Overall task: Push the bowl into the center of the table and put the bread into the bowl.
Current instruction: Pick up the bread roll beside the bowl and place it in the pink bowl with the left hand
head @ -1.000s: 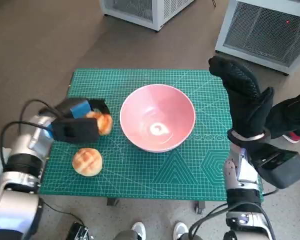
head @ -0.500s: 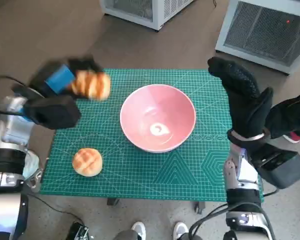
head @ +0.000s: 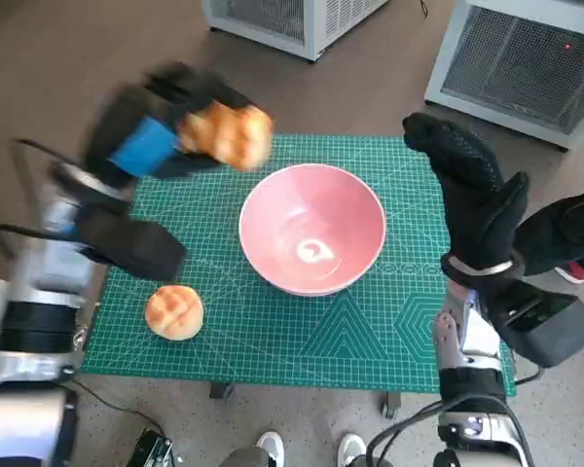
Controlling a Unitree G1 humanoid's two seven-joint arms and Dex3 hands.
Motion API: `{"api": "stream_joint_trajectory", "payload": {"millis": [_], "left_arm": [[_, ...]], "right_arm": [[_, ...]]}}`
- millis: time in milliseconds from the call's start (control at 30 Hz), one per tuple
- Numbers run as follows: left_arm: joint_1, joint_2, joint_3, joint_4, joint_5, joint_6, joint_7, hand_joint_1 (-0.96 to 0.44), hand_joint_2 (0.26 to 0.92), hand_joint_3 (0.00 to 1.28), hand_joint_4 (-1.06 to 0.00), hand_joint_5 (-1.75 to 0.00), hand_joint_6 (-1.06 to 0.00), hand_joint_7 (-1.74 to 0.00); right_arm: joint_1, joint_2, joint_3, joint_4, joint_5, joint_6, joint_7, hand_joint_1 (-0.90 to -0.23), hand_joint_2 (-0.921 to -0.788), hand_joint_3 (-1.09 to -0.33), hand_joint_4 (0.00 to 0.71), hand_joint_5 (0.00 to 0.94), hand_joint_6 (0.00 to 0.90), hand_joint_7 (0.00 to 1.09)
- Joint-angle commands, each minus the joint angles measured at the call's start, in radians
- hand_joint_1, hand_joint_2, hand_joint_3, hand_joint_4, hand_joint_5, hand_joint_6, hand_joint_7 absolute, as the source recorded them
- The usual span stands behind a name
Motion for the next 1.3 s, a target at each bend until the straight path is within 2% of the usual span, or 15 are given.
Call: {"api": "stream_joint_trajectory", "payload": {"millis": [33,167,433,700,733,800,833,867,900,1033,1133,1300], "left_arm": [[-0.025,-0.048,-0.069,0.007,0.065,-0.023,-0.006,0.0,0.918,0.01,-0.81,-1.07,-0.65,-1.11],[-0.046,-0.081,-0.12,0.059,0.118,-0.033,0.001,0.0,0.917,0.01,-0.81,-1.06,-0.66,-1.11],[-0.073,-0.126,-0.196,0.166,0.199,-0.071,0.034,0.0,0.92,0.05,-0.74,-1.1,-0.61,-1.18],[-0.089,-0.133,-0.209,0.209,0.216,-0.094,0.055,0.0,0.92,0.06,-0.73,-1.11,-0.61,-1.18],[-0.089,-0.145,-0.21,0.244,0.193,-0.093,0.023,0.0,0.92,0.06,-0.73,-1.11,-0.61,-1.18],[-0.086,-0.163,-0.208,0.293,0.147,-0.083,-0.043,0.0,0.921,0.13,-0.66,-1.18,-0.52,-1.28],[-0.084,-0.168,-0.206,0.307,0.128,-0.077,-0.07,-0.01,0.889,0.12,-0.57,-0.89,-0.45,-1.0],[-0.077,-0.168,-0.204,0.302,0.108,-0.052,-0.119,-0.01,0.883,0.1,-0.57,-0.75,-0.44,-0.86],[-0.071,-0.165,-0.205,0.293,0.091,-0.03,-0.165,-0.05,0.831,0.06,-0.35,-0.39,-0.32,-0.5],[-0.059,-0.144,-0.199,0.252,0.062,-0.004,-0.248,-0.15,0.785,0.02,-0.16,-0.1,-0.22,-0.18],[-0.047,-0.123,-0.189,0.214,0.059,-0.009,-0.266,-0.25,0.777,0.01,-0.11,-0.03,-0.2,-0.1],[-0.01,-0.087,-0.156,0.147,0.018,-0.029,-0.293,-0.33,0.778,0.01,-0.1,-0.01,-0.2,-0.06]], "right_arm": [[0.018,0.006,-0.006,0.015,0.009,0.002,0.008,-0.763,-0.921,-0.748,0.269,0.001,0.206,0.41],[0.024,0.006,-0.006,0.011,0.007,0.0,0.008,-0.763,-0.921,-0.749,0.269,0.0,0.203,0.42],[0.036,0.004,-0.009,0.002,0.006,-0.002,0.007,-0.763,-0.921,-0.75,0.268,0.0,0.194,0.42],[0.039,0.004,-0.01,-0.001,0.003,-0.002,0.004,-0.763,-0.921,-0.75,0.27,0.001,0.191,0.42],[0.046,0.002,-0.012,-0.007,-0.003,-0.001,-0.003,-0.763,-0.921,-0.75,0.27,0.001,0.19,0.42],[0.056,-0.002,-0.015,-0.017,-0.012,0.0,-0.014,-0.763,-0.921,-0.75,0.27,0.001,0.19,0.43],[0.059,-0.003,-0.016,-0.02,-0.015,0.001,-0.018,-0.762,-0.921,-0.75,0.271,0.001,0.189,0.43],[0.06,-0.005,-0.018,-0.021,-0.018,0.003,-0.022,-0.762,-0.921,-0.75,0.271,0.001,0.189,0.43],[0.062,-0.006,-0.019,-0.022,-0.022,0.004,-0.027,-0.762,-0.921,-0.75,0.274,0.003,0.189,0.43],[0.067,-0.007,-0.018,-0.026,-0.037,0.004,-0.045,-0.76,-0.921,-0.75,0.279,0.005,0.187,0.43],[0.07,-0.005,-0.015,-0.031,-0.05,0.004,-0.059,-0.76,-0.921,-0.75,0.281,0.006,0.182,0.43],[0.074,-0.002,-0.009,-0.036,-0.072,0.004,-0.079,-0.76,-0.921,-0.75,0.282,0.005,0.178,0.43]]}}
